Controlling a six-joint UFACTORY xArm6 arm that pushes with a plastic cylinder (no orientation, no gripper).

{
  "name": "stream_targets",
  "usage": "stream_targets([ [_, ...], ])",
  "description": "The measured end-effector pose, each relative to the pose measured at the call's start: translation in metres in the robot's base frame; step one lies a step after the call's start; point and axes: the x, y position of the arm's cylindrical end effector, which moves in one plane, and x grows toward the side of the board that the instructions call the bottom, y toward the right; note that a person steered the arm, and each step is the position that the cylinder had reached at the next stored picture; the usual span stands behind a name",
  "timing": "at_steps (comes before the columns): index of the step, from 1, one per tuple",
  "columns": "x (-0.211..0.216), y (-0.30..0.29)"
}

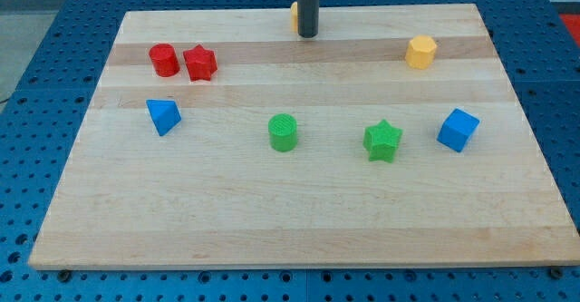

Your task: Slightly move the yellow heart to the left

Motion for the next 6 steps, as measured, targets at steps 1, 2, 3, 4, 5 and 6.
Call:
stream_targets([
  [1, 0.004, 0.018],
  [2, -0.001, 0.07],
  [3, -0.03, 0.073],
  [4, -0.031, 0.046],
  [5, -0.031, 0.015],
  [6, -0.03, 0.002],
])
